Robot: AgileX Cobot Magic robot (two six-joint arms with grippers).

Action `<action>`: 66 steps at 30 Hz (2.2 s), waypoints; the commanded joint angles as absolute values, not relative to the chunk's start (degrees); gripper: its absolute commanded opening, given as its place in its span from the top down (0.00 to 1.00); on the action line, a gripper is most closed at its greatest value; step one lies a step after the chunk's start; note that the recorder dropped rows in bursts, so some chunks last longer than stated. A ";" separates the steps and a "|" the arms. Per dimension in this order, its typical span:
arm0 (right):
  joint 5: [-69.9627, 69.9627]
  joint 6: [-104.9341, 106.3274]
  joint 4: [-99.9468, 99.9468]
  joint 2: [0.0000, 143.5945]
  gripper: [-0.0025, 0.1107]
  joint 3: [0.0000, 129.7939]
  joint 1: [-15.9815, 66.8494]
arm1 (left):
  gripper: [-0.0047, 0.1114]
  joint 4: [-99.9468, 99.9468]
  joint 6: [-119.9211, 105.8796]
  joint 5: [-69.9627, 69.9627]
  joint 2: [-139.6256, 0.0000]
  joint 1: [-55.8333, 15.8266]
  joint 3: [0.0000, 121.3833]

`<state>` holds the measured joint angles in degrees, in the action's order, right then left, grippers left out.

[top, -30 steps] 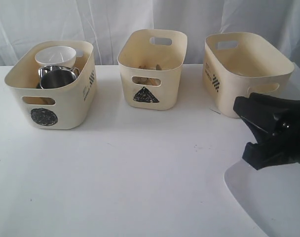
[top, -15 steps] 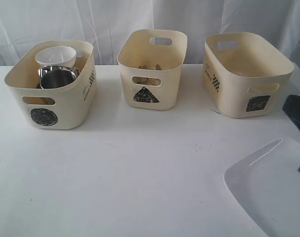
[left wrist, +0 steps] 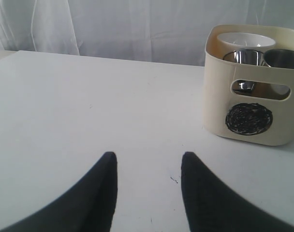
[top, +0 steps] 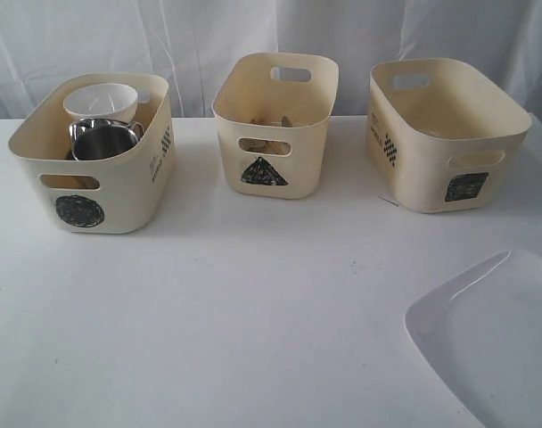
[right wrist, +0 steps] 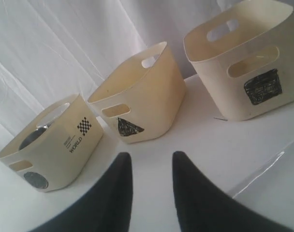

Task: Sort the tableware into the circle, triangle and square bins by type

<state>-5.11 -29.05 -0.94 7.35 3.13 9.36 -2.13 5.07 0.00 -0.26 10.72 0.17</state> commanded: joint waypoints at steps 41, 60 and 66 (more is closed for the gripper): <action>-14.46 -28.70 -0.54 0.00 0.73 2.86 1.66 | 0.55 -2.42 5.13 0.00 0.00 10.87 0.00; -19.62 -17.02 -1.12 27.16 0.73 35.41 2.57 | 0.55 -2.42 5.13 0.00 0.00 10.87 0.00; -19.62 -8.59 -1.01 34.83 0.73 43.87 3.96 | 0.55 -2.42 5.13 0.00 0.00 10.87 0.00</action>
<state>-19.69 -11.37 -0.40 32.49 41.50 3.57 -2.13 5.07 0.00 -0.26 10.72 0.17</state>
